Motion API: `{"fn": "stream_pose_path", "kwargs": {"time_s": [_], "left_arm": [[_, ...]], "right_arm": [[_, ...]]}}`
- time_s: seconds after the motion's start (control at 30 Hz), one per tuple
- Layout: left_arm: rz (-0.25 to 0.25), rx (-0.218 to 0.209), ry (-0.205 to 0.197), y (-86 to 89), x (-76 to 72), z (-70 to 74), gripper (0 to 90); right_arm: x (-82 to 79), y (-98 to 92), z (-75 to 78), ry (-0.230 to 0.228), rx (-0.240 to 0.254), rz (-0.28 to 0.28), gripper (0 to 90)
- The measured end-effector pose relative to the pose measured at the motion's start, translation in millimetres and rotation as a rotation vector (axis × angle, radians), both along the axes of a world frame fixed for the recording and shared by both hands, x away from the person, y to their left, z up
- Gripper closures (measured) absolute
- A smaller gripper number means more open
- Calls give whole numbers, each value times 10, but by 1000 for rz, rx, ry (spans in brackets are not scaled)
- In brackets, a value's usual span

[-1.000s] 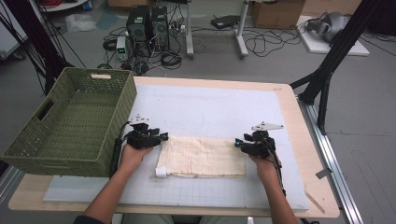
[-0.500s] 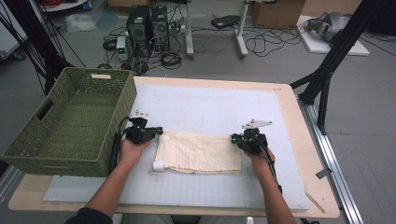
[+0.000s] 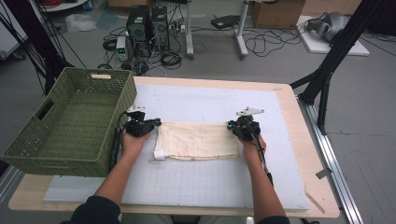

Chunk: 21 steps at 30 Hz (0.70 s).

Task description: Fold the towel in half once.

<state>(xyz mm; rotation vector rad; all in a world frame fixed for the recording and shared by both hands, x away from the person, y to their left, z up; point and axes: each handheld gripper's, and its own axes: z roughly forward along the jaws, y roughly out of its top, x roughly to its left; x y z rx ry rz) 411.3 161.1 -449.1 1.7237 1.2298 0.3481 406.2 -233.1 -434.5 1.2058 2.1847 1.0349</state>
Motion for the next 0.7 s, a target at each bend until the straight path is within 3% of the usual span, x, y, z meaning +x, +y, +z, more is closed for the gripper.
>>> {"fn": "stream_pose_path", "kwargs": {"time_s": [0.03, 0.07, 0.1, 0.17, 0.23, 0.47, 0.7], "left_arm": [[9, -6, 4, 9, 4, -4, 815], [14, -30, 20, 21, 6, -9, 721], [13, -27, 26, 34, 0, -8, 653], [-7, -6, 24, 44, -32, 4, 589], [-22, 2, 10, 52, -83, 22, 552], [-52, -6, -19, 91, -266, 42, 543], [-64, -10, -41, 95, -387, 57, 539]], "right_arm": [[11, 4, 4, 1, -6, -7, 800], [10, 1, 8, -6, -5, -21, 716], [5, -12, 13, -6, 15, -39, 642], [-26, -28, 34, 11, 47, -26, 597], [-92, -16, 73, -9, 29, 7, 589], [-474, -59, 104, -37, 27, 115, 591], [-782, -132, -69, 21, -54, 174, 677]]}}
